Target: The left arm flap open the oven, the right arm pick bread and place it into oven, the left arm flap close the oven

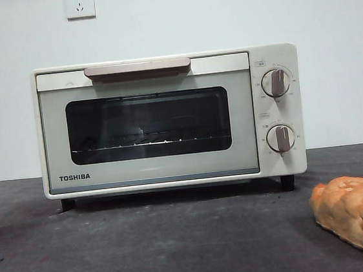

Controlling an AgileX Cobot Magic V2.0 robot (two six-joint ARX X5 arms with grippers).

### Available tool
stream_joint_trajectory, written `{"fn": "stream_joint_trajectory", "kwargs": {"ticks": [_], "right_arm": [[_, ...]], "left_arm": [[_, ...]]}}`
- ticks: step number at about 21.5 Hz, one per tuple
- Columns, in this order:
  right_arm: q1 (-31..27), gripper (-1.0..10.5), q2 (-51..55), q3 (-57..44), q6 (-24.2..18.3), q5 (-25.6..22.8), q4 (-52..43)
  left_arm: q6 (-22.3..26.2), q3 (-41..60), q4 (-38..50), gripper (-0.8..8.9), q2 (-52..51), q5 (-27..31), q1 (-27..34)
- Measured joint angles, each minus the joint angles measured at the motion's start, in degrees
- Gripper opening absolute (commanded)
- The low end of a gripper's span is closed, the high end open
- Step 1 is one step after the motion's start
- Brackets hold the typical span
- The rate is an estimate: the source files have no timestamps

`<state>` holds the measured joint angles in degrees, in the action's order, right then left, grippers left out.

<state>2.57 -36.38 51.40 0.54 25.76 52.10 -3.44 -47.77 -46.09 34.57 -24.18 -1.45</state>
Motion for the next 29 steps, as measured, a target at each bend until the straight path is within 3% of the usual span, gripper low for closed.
{"fn": "stream_joint_trajectory", "kwargs": {"ticks": [4,8,16,21,23,29], "right_arm": [[0.00,0.7,-0.96,-0.02,-0.55,-0.02,2.08],[0.00,3.8,-0.76,-0.02,-0.55,0.00,2.08],[4.96,3.9,-3.37,-0.48,2.34,-0.44,3.76],[11.28,3.9,-5.33,-9.33,7.61,-2.01,-4.09],[14.73,3.9,-5.66,-13.53,10.62,-4.20,-9.18],[26.43,3.9,-12.09,-21.77,19.12,-17.09,-20.37]], "left_arm": [[1.01,0.00,-0.81,0.11,0.13,-0.02,-0.46],[1.18,-0.02,-1.05,0.11,-0.02,-0.02,-0.46],[1.20,-0.07,-1.07,0.11,-0.02,-0.02,-0.46],[1.20,-0.07,-1.09,0.11,-0.02,-0.02,-0.46],[1.20,-0.07,-1.09,0.11,-0.02,-0.02,-0.46],[1.20,-0.07,-1.09,0.11,-0.02,-0.02,-0.46]]}}
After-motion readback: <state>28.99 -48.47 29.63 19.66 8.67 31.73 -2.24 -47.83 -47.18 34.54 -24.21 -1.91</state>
